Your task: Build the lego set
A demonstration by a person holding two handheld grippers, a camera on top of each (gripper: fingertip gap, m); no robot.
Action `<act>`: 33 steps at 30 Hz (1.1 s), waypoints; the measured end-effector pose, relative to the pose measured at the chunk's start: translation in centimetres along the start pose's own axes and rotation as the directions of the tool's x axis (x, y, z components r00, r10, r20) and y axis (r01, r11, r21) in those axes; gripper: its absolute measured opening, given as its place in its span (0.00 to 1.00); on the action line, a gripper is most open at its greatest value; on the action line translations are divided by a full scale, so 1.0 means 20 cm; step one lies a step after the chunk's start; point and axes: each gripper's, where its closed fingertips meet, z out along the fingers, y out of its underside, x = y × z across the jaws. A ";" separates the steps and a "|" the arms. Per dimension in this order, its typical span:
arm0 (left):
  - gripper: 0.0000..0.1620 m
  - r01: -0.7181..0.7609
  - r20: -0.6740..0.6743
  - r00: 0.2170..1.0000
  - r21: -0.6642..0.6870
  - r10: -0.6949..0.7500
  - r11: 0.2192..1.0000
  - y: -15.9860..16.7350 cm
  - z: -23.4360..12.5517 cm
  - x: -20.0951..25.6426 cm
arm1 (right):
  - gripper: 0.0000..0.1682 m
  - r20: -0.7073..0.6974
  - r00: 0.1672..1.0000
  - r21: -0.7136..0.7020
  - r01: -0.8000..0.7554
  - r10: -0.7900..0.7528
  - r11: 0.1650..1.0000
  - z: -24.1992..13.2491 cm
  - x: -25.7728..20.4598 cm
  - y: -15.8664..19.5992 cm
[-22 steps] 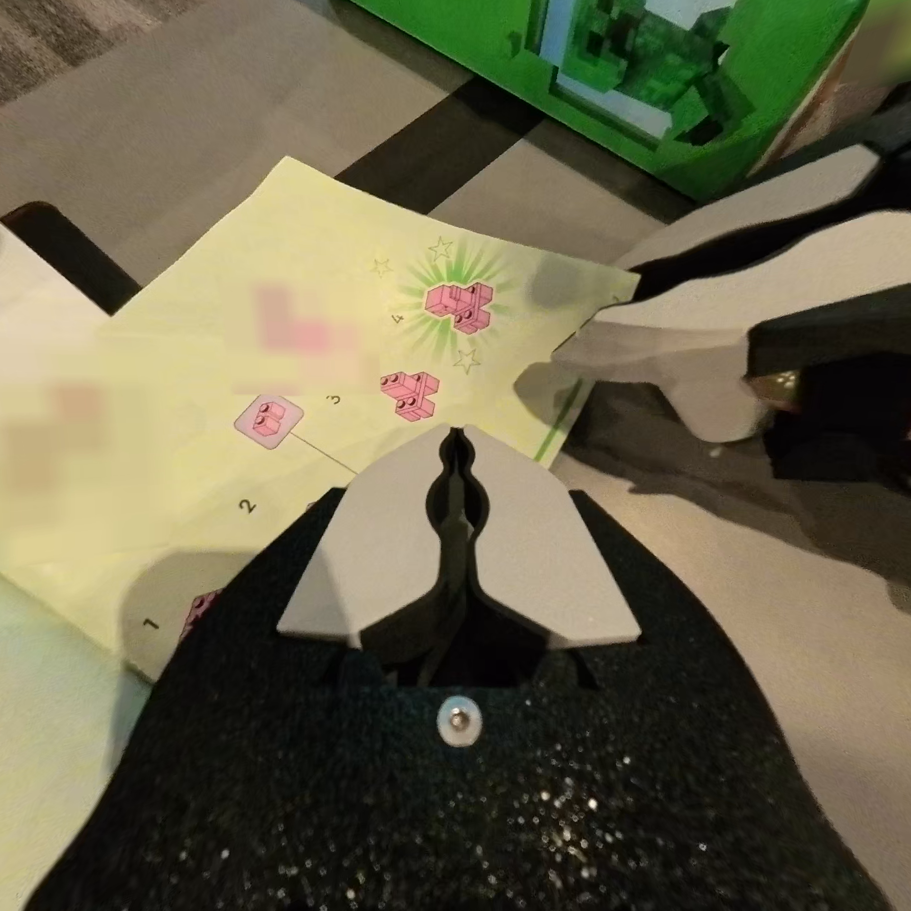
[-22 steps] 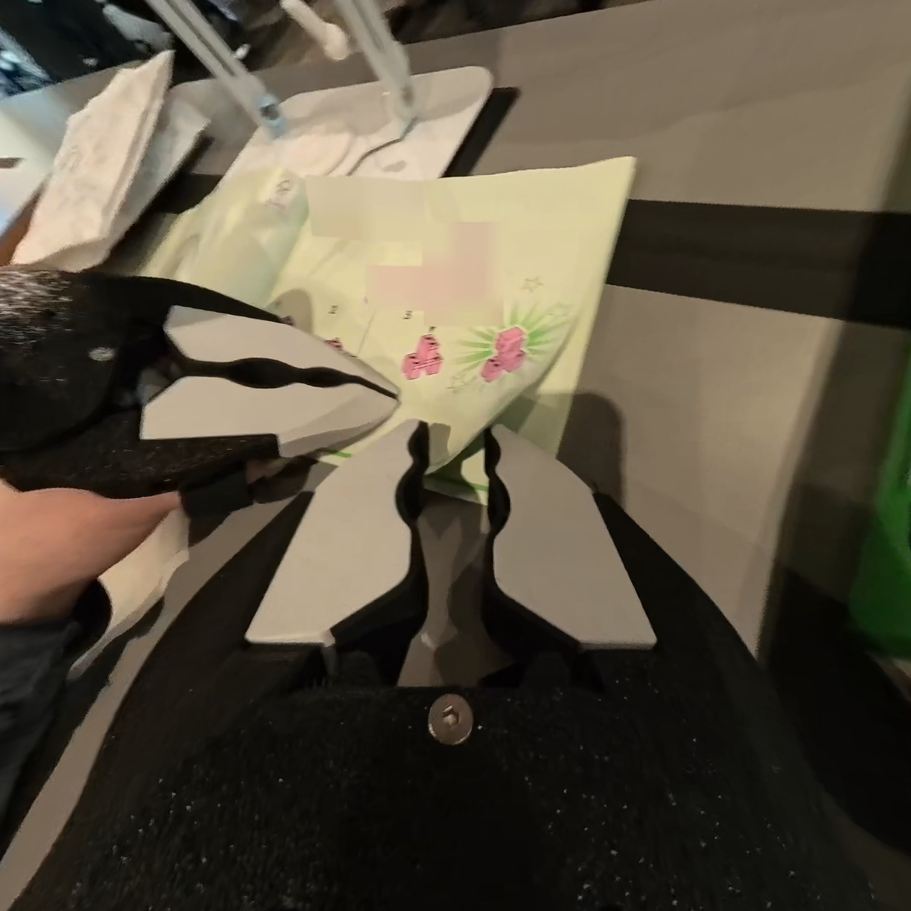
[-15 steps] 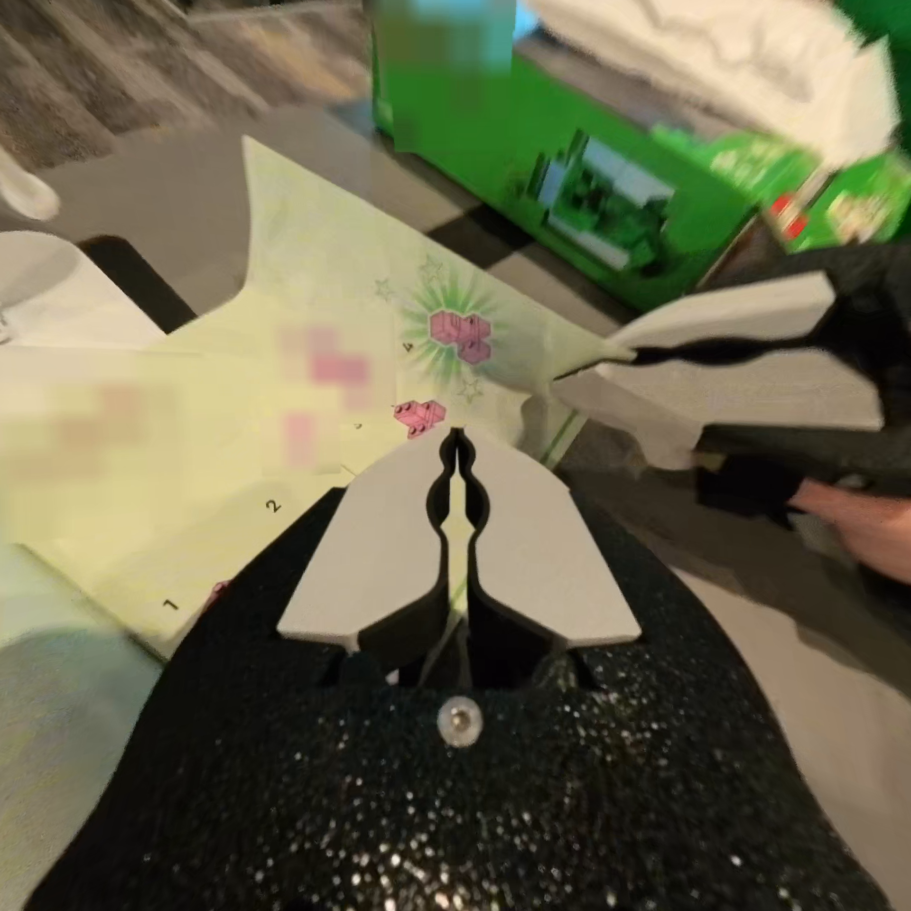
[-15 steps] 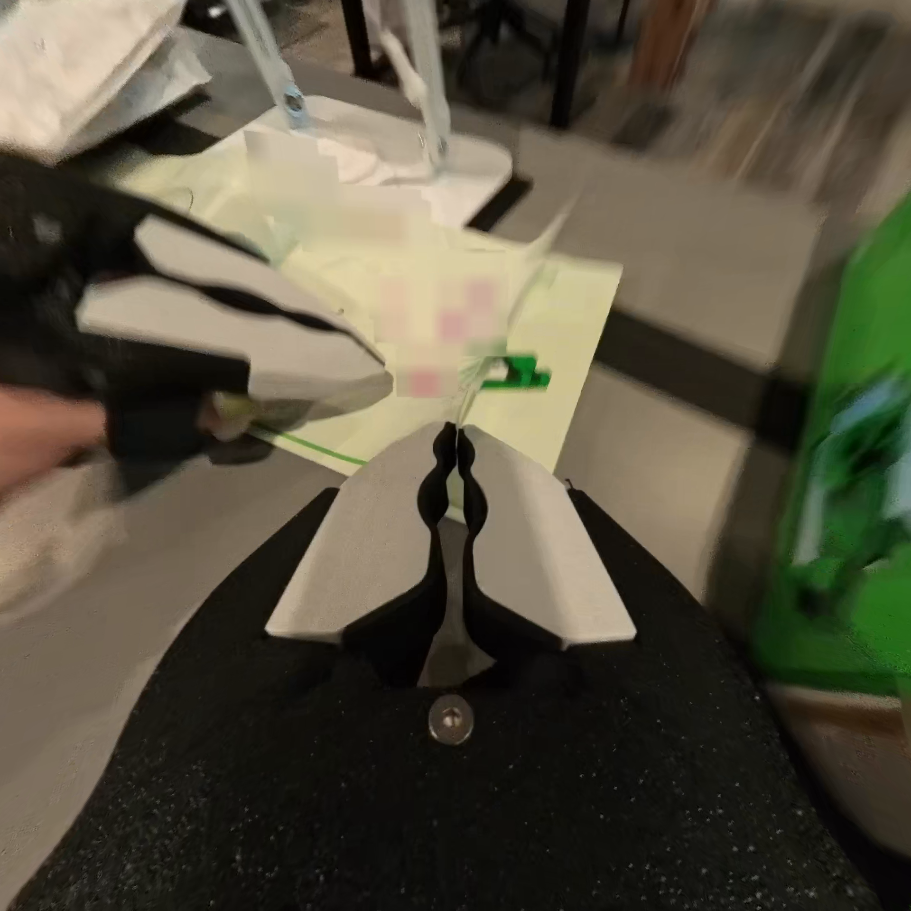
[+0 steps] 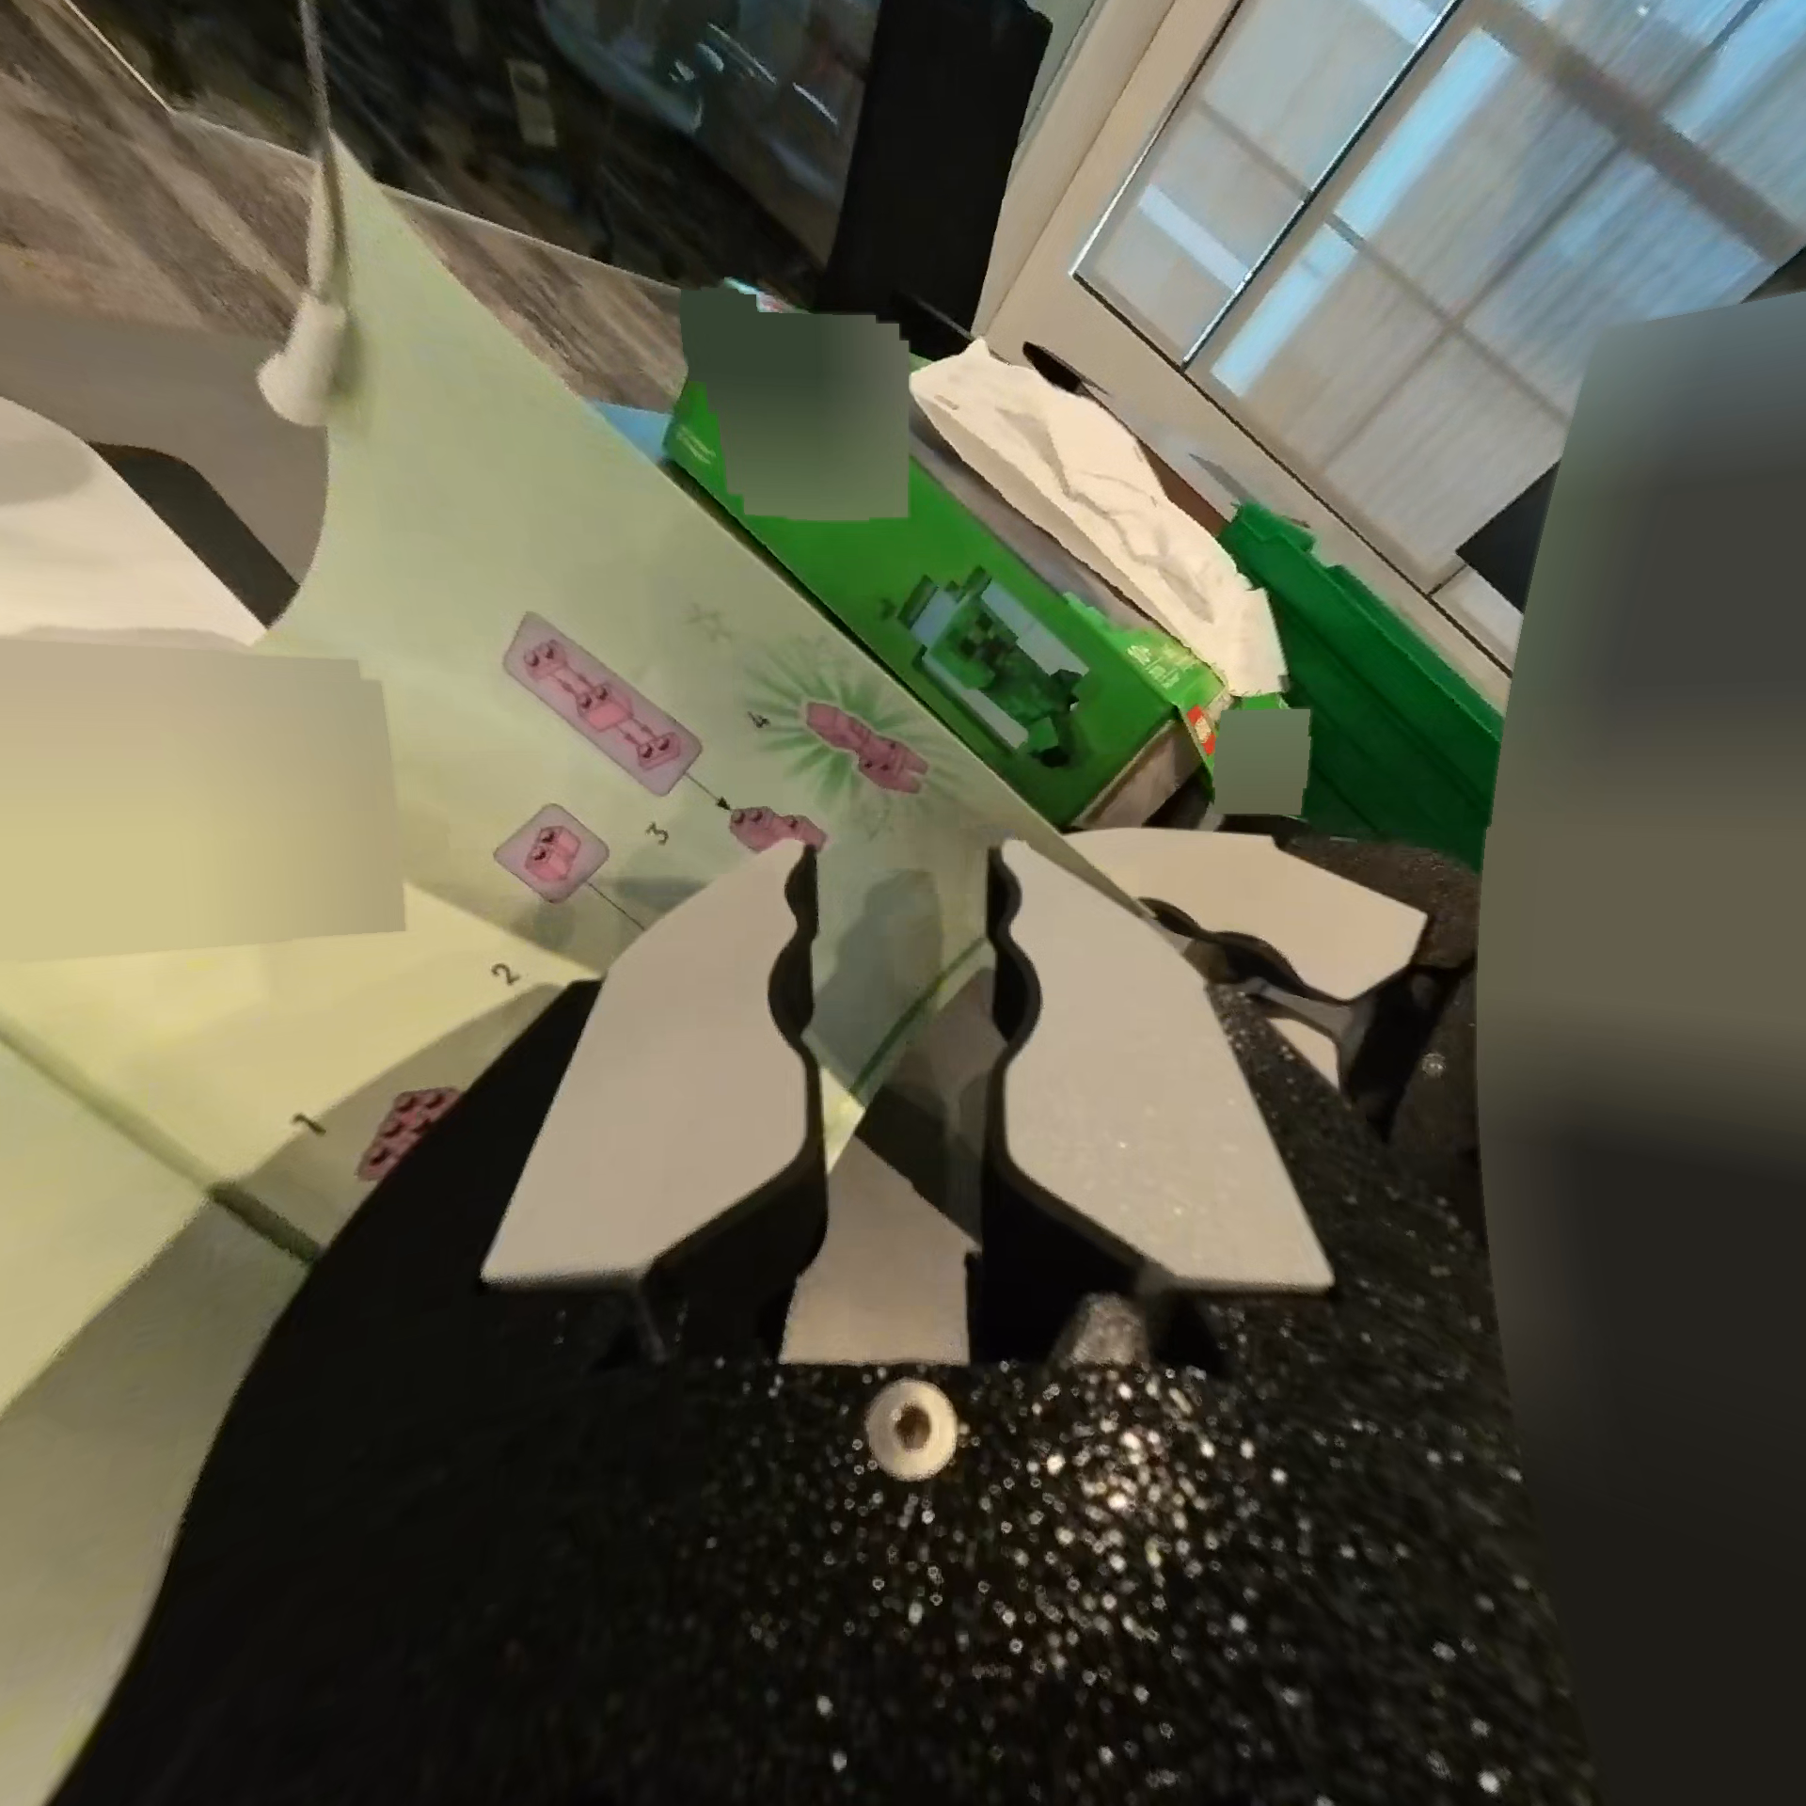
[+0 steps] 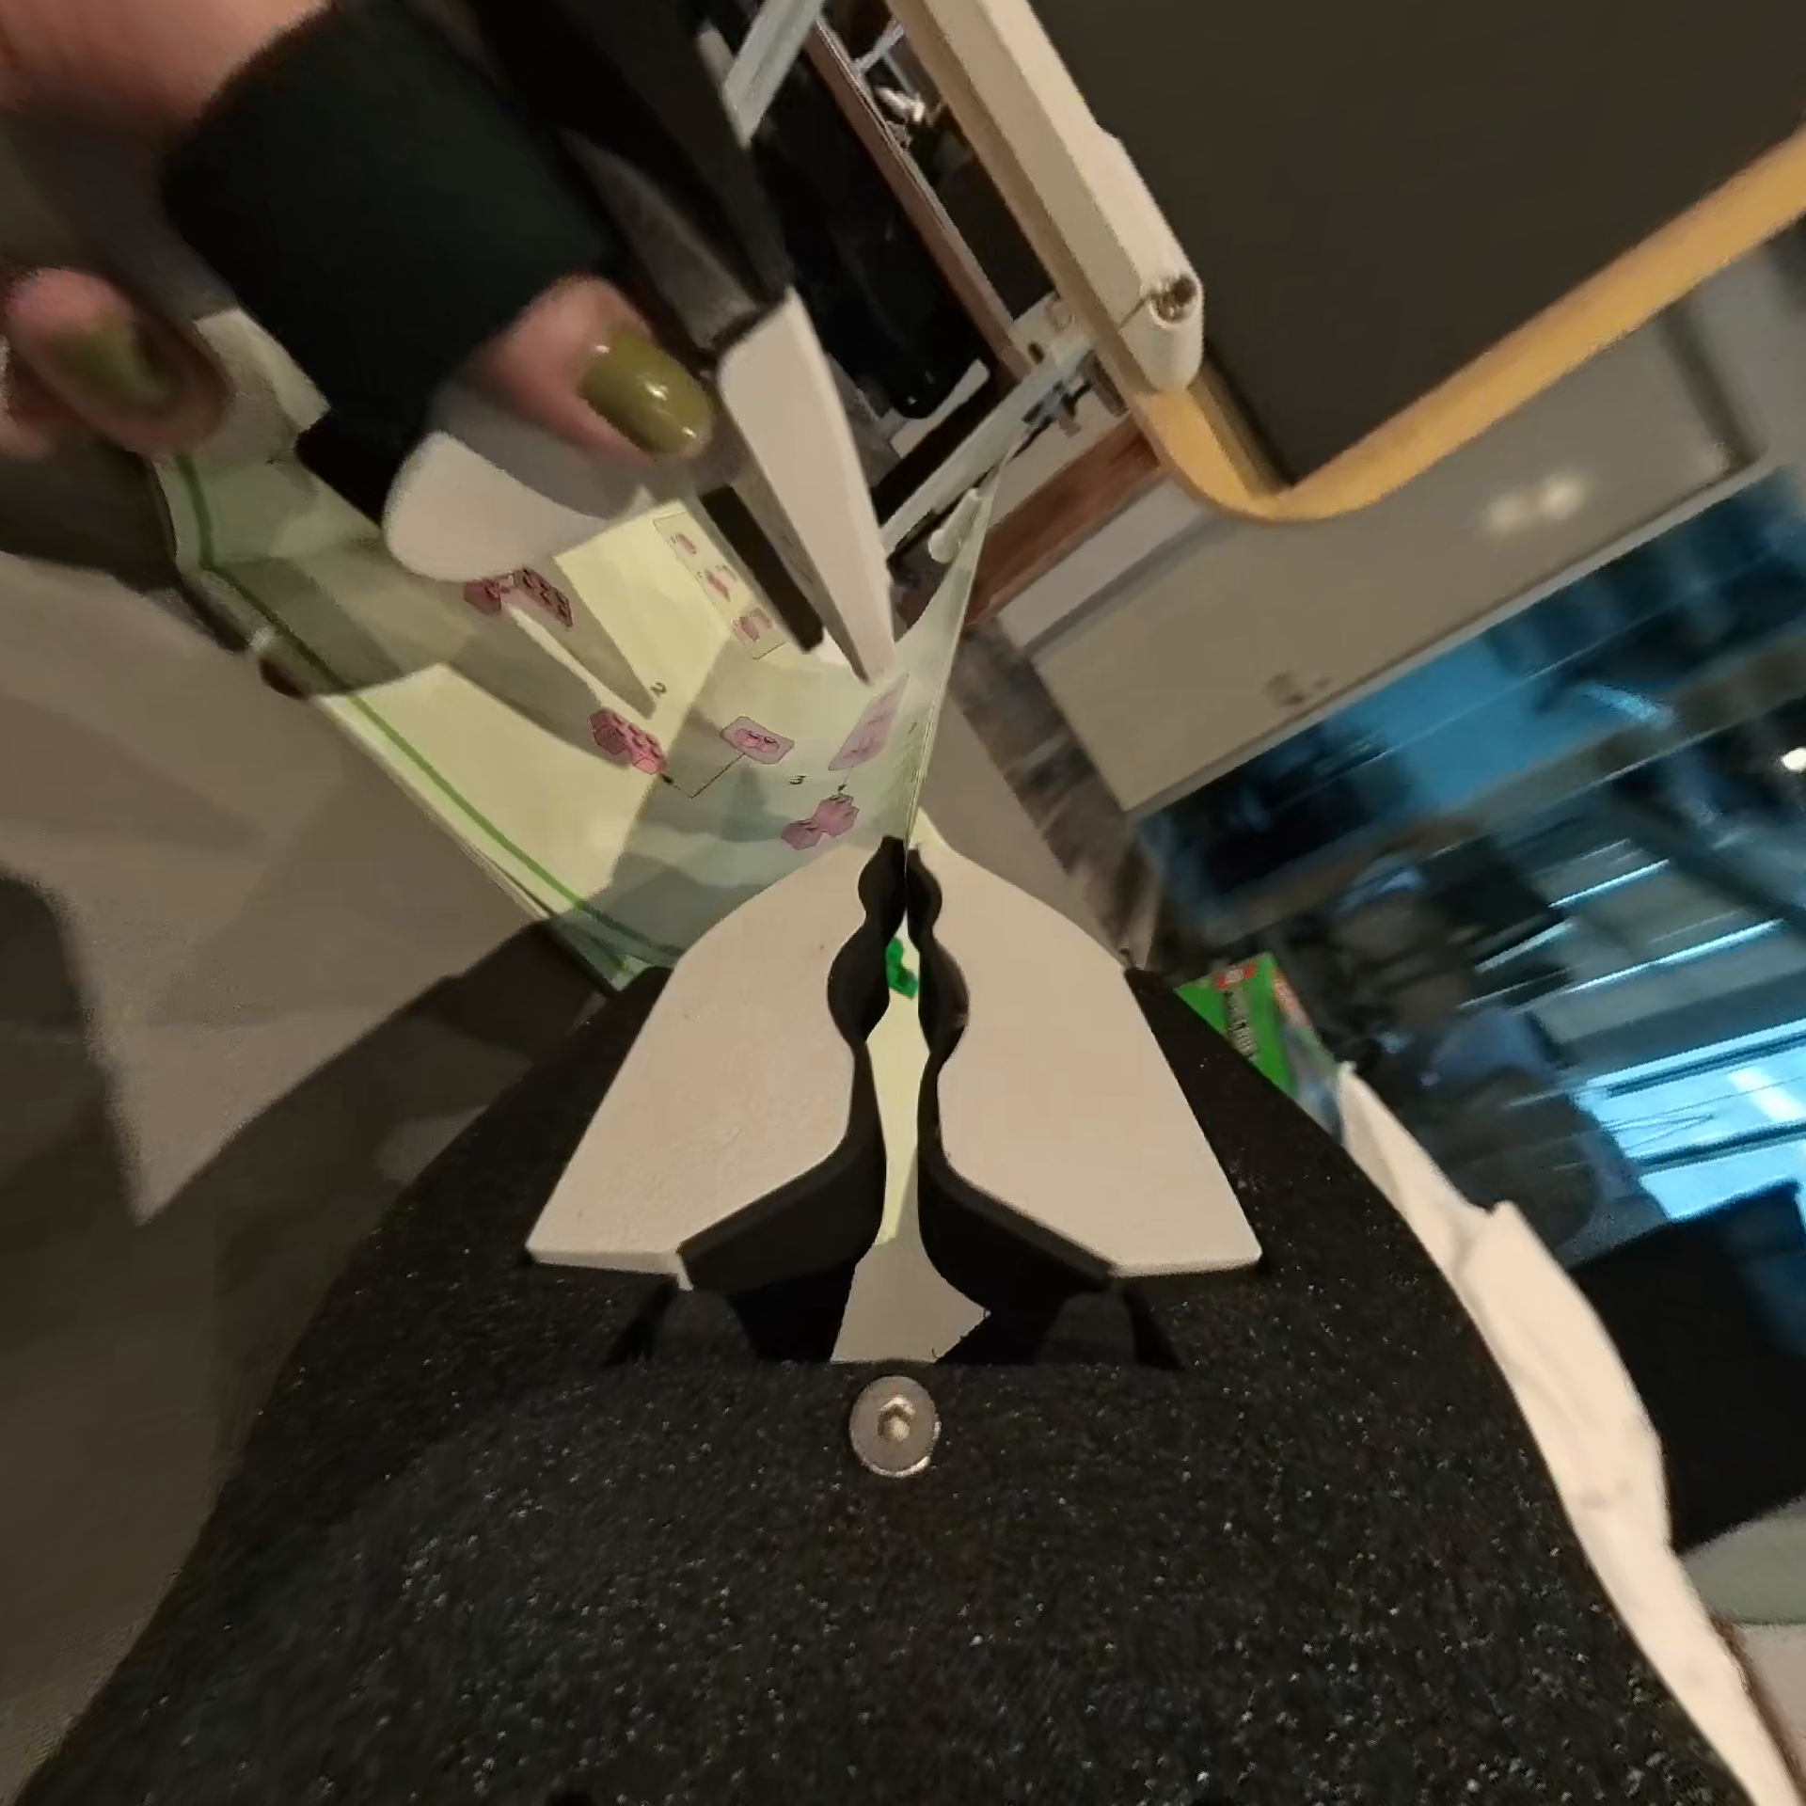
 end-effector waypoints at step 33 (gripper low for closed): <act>0.22 0.381 -0.372 0.846 -0.079 -0.381 0.921 0.09 0.04 0.22 | 0.00 -0.049 0.998 0.016 0.043 -0.042 0.999 0.00 0.04 -0.01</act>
